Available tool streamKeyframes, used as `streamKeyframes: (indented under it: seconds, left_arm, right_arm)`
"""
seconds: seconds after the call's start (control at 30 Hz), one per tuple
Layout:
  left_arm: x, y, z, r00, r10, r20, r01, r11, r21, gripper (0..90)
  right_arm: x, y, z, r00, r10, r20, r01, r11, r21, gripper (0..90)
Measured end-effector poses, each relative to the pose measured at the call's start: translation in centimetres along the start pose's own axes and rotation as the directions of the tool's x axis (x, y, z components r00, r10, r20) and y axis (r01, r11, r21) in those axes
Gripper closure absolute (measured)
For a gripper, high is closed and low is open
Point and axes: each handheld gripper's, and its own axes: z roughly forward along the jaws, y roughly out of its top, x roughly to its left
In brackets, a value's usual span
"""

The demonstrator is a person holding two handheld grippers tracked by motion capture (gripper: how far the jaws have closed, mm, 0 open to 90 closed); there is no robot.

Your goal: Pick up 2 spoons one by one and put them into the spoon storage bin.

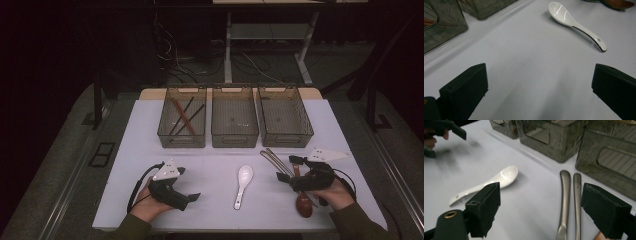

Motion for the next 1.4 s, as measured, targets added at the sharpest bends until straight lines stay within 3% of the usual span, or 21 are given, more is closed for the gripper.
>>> streamKeyframes:
  seconds: [0.3, 0.5, 0.7, 1.0, 1.1, 1.33, 1.4]
  left_arm:
    - [-0.1, 0.2, -0.3, 0.9999, -0.007, -0.010, 0.007, 0.9999, -0.012, 0.0]
    - [-0.3, 0.5, -0.1, 0.9997, -0.017, -0.015, 0.017, 0.9999, -0.002, 5.7]
    - [-0.7, 1.2, 0.6, 0.9997, -0.025, 0.000, 0.025, 0.9997, 0.001, 20.4]
    - [-1.4, 2.2, 1.7, 0.9980, -0.021, 0.059, 0.021, 0.9998, 0.003, 49.8]
    - [-1.5, 2.5, 2.0, 0.9950, -0.028, 0.096, 0.028, 0.9996, -0.002, 61.7]
    - [-2.4, 3.5, 3.3, 0.9928, 0.007, 0.119, -0.011, 0.9994, 0.033, 85.8]
    - [-2.6, 3.7, 3.6, 0.9916, 0.006, 0.129, -0.010, 0.9994, 0.032, 89.2]
  right_arm:
    - [-0.1, -1.8, -0.9, 0.9992, 0.013, 0.037, -0.013, 0.9999, -0.002, 15.8]
    - [0.0, -2.2, -1.5, 0.9993, 0.020, 0.031, -0.019, 0.9997, -0.016, 15.8]
    - [0.0, -2.1, -1.5, 0.9994, 0.017, 0.030, -0.016, 0.9997, -0.020, 15.8]
    - [0.0, -2.1, -1.5, 0.9995, 0.017, 0.026, -0.017, 0.9996, -0.024, 15.8]
    - [0.0, -2.1, -1.6, 0.9995, 0.024, 0.021, -0.024, 0.9993, -0.031, 15.8]
    - [0.0, -2.0, -1.5, 0.9997, 0.015, 0.021, -0.015, 0.9995, -0.028, 15.8]
    - [0.1, -2.0, -1.4, 0.9996, 0.017, 0.024, -0.016, 0.9995, -0.027, 15.8]
